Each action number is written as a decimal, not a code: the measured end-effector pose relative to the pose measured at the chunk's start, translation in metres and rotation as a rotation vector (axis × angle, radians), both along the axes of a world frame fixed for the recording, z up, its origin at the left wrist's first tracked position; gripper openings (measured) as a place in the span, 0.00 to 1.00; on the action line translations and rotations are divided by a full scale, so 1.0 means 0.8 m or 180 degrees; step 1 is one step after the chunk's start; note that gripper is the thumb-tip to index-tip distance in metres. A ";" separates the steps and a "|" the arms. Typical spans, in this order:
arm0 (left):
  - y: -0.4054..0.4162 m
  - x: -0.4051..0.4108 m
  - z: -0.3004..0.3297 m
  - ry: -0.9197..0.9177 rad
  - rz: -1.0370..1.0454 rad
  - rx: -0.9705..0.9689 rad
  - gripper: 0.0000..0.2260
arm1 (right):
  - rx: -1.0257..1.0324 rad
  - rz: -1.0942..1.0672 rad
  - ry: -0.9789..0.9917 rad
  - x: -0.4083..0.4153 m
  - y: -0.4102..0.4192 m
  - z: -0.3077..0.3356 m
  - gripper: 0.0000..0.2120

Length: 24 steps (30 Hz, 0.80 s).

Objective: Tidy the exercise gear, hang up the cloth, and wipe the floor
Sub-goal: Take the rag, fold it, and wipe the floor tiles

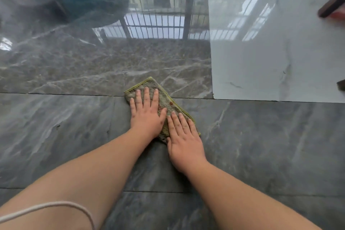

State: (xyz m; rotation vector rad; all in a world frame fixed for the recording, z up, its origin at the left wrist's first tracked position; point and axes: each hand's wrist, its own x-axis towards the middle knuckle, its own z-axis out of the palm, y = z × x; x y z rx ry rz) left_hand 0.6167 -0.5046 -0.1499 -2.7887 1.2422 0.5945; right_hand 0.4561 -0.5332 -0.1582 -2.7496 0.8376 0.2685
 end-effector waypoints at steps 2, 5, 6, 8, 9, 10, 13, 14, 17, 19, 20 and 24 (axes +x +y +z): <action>-0.059 -0.025 -0.003 0.0009 -0.0227 -0.0099 0.32 | -0.0077 -0.0278 -0.0028 -0.026 -0.042 -0.003 0.32; -0.153 -0.070 -0.007 -0.0009 -0.0653 -0.0175 0.32 | -0.0206 -0.0658 0.0022 -0.073 -0.112 -0.011 0.32; -0.184 -0.087 -0.007 0.0006 -0.0799 -0.0189 0.32 | -0.0271 -0.0798 0.0035 -0.091 -0.134 -0.013 0.32; -0.238 -0.124 -0.009 0.0035 -0.1060 -0.0242 0.32 | -0.0397 -0.1100 0.0046 -0.129 -0.172 -0.015 0.33; -0.264 -0.142 -0.011 0.0040 -0.1196 -0.0271 0.32 | -0.0428 -0.1250 0.0048 -0.147 -0.189 -0.015 0.33; -0.286 -0.160 -0.012 0.0056 -0.1329 -0.0309 0.32 | -0.0441 -0.1393 0.0057 -0.164 -0.203 -0.015 0.33; -0.345 -0.216 -0.015 0.0082 -0.1736 -0.0370 0.32 | -0.0477 -0.1804 0.0084 -0.211 -0.233 -0.017 0.34; -0.361 -0.236 -0.015 0.0105 -0.1873 -0.0369 0.32 | -0.0507 -0.1956 0.0091 -0.227 -0.239 -0.017 0.34; -0.386 -0.294 -0.016 0.0164 -0.2278 -0.0420 0.31 | -0.0649 -0.2339 0.0053 -0.273 -0.240 -0.018 0.33; -0.383 -0.322 -0.018 0.0146 -0.2506 -0.0480 0.31 | -0.0733 -0.2510 0.0049 -0.294 -0.226 -0.020 0.33; -0.377 -0.330 -0.018 0.0143 -0.2594 -0.0491 0.31 | -0.0738 -0.2580 0.0061 -0.301 -0.215 -0.022 0.33; -0.339 -0.333 -0.017 0.0090 -0.2773 -0.0529 0.31 | -0.0645 -0.2759 0.0024 -0.297 -0.170 -0.023 0.32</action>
